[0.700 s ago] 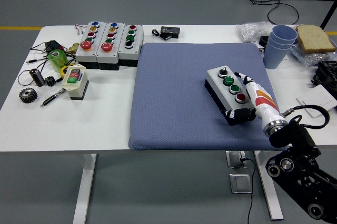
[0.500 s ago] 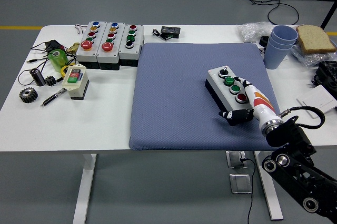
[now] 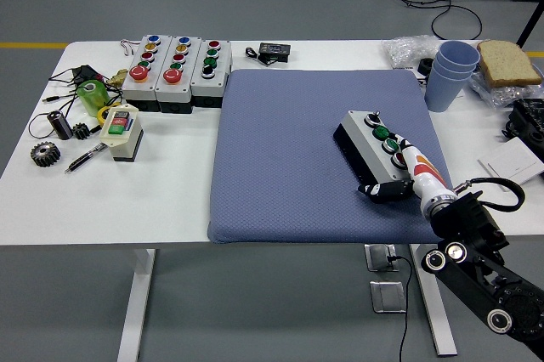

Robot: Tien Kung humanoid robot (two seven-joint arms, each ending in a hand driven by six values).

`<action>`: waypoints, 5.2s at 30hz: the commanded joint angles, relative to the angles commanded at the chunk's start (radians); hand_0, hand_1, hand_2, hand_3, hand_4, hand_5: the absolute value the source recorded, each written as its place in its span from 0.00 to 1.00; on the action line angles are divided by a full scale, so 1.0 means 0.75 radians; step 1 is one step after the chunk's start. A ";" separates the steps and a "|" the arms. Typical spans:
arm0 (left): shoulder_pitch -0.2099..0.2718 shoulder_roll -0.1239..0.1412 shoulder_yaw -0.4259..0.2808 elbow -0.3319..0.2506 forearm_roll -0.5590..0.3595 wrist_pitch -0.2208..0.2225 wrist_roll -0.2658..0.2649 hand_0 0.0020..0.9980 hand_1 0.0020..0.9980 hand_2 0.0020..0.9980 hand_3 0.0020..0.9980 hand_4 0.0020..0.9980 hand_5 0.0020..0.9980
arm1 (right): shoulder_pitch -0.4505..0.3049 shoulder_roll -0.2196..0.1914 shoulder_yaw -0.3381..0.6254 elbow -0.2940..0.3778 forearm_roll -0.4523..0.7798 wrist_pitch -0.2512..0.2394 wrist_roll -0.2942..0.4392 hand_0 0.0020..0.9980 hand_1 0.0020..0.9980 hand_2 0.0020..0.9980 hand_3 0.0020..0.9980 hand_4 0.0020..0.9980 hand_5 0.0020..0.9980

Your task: Pick up the button,place it on the desk,press the button,press the button

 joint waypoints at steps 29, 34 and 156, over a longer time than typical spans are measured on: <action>0.000 -0.002 -0.032 0.000 0.032 -0.003 0.007 0.62 0.66 0.68 0.59 0.34 0.65 | 0.018 -0.027 -0.044 -0.013 -0.190 0.040 -0.007 0.06 0.14 0.39 0.55 0.62 0.09; 0.010 -0.006 -0.047 0.000 0.053 -0.005 0.010 0.62 0.66 0.68 0.59 0.34 0.65 | 0.011 -0.057 -0.052 0.015 -0.180 0.071 0.120 0.05 0.05 0.31 0.54 0.57 0.09; 0.010 -0.026 -0.027 0.000 0.041 -0.010 0.007 0.62 0.66 0.68 0.59 0.34 0.64 | 0.208 -0.295 -0.440 -0.362 0.021 -0.324 1.305 0.94 0.80 0.96 1.00 0.88 0.00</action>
